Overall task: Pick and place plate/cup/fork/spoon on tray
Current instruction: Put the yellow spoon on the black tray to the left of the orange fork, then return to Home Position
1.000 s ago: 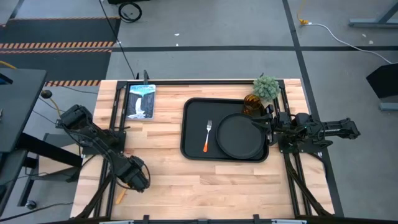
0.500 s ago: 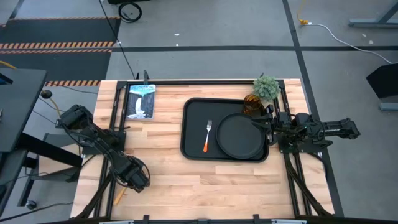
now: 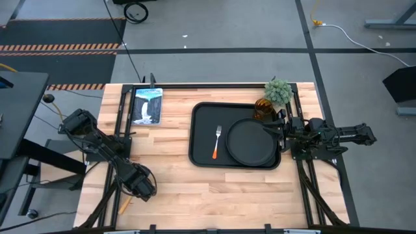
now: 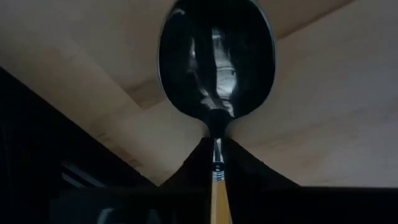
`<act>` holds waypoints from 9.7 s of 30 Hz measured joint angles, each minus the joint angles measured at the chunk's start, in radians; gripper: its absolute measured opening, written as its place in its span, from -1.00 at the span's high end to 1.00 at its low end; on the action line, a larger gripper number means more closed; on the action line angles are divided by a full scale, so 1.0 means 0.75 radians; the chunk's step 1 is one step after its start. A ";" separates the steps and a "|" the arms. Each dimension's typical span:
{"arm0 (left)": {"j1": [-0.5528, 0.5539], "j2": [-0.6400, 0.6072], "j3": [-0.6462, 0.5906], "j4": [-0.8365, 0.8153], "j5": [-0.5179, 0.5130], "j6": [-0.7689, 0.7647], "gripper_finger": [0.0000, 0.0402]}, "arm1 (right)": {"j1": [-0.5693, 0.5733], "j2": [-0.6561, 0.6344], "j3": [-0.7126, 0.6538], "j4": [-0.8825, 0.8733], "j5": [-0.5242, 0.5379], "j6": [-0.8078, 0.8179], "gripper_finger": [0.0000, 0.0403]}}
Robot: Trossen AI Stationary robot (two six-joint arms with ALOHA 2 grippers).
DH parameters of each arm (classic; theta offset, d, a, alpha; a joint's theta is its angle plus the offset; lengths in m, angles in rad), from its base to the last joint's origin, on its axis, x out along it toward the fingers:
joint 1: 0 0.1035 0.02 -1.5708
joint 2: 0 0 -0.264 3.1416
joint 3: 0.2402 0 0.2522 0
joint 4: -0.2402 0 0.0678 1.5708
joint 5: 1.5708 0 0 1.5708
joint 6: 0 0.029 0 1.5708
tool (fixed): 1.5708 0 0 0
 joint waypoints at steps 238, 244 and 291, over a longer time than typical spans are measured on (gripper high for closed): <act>0.949 0.729 1.027 -0.041 -0.515 1.098 0.04 | 0.000 0.001 0.000 0.022 0.000 0.000 0.56; 0.949 0.729 1.027 -0.025 -0.510 1.109 0.04 | 0.000 0.000 0.000 0.032 0.001 0.000 0.56; 1.050 0.734 1.180 0.051 -0.781 1.469 0.04 | 0.000 0.000 0.000 0.042 0.000 0.000 0.56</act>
